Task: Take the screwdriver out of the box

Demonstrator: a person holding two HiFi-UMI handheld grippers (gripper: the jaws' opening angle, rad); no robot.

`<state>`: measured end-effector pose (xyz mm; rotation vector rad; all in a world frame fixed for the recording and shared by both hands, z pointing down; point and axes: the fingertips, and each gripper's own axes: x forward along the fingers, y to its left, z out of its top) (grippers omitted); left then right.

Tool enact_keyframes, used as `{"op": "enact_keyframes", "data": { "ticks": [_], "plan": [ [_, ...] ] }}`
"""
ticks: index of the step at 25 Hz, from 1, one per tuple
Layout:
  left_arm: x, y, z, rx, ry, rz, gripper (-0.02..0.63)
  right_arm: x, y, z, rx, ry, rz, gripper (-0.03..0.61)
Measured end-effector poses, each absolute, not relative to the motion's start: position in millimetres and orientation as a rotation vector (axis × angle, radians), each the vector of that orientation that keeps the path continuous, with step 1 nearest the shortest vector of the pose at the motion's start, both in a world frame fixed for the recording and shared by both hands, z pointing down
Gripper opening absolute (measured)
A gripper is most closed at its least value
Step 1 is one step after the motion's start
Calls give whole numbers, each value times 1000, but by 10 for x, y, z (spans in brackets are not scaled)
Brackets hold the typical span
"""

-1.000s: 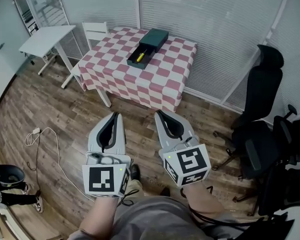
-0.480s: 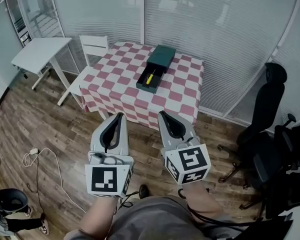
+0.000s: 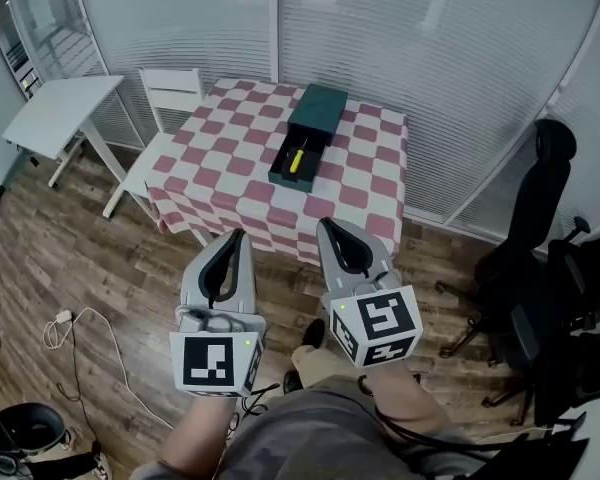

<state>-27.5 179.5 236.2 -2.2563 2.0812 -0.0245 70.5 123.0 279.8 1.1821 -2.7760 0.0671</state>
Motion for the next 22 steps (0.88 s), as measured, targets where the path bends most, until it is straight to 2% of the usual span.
{"op": "enact_keyframes", "data": {
  "ticks": [22],
  "plan": [
    [-647, -281, 2655, -2327, 2031, -116, 0, 307, -755, 3244, 1224, -2731, 210, 23]
  ]
}}
